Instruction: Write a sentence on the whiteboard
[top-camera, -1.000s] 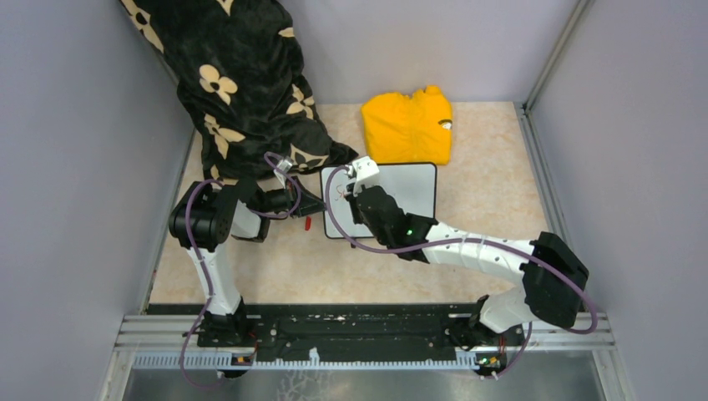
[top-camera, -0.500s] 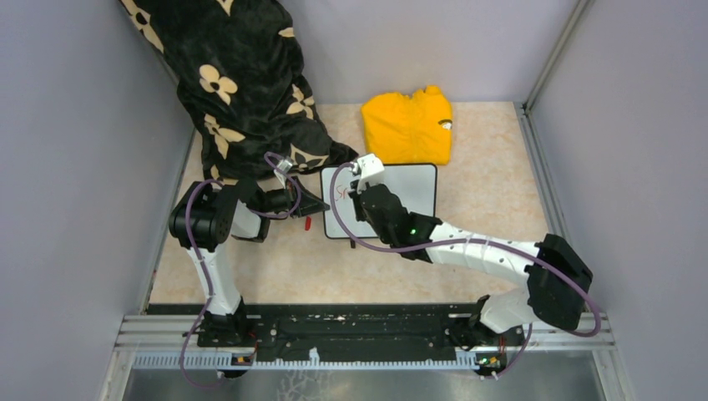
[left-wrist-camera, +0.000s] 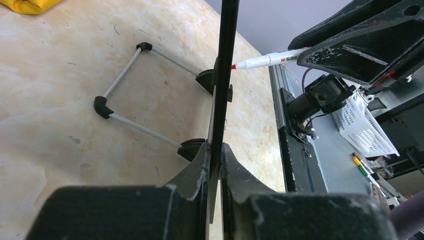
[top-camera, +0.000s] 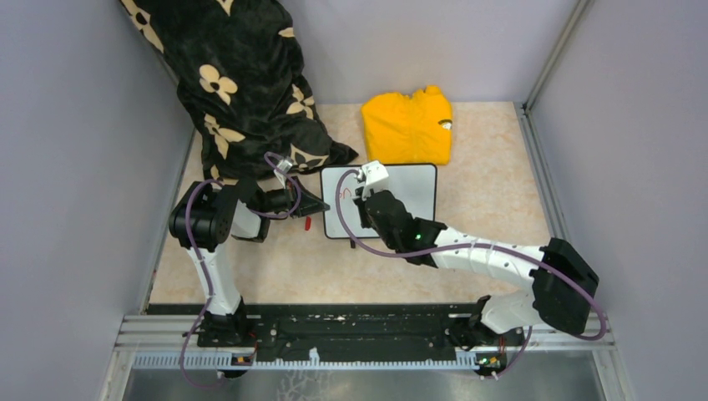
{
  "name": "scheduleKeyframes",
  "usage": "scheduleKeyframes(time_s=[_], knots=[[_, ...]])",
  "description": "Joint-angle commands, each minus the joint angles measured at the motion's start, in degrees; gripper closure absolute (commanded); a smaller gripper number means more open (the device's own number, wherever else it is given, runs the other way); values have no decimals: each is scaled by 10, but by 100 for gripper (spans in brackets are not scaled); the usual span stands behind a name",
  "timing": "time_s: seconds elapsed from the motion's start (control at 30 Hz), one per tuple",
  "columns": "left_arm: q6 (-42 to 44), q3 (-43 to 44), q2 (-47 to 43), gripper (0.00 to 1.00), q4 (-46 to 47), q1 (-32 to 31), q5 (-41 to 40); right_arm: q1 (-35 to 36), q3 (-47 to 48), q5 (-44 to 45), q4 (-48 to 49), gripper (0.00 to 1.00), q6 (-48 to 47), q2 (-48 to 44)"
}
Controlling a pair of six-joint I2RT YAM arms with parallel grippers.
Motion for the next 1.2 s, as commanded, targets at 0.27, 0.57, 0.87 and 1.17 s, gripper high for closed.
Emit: scheduleKeyframes(time_s=[0.27, 0.57, 0.87, 1.17], knots=[[1, 2, -7, 100, 139, -3, 9, -12, -2, 0, -7, 100, 9, -16], [1, 2, -6, 100, 138, -3, 9, -16, 26, 20, 5, 100, -7, -10], [2, 2, -6, 100, 139, -4, 9, -27, 42, 18, 8, 100, -10, -5], [4, 2, -5, 100, 139, -5, 10, -37, 42, 20, 5, 100, -9, -8]])
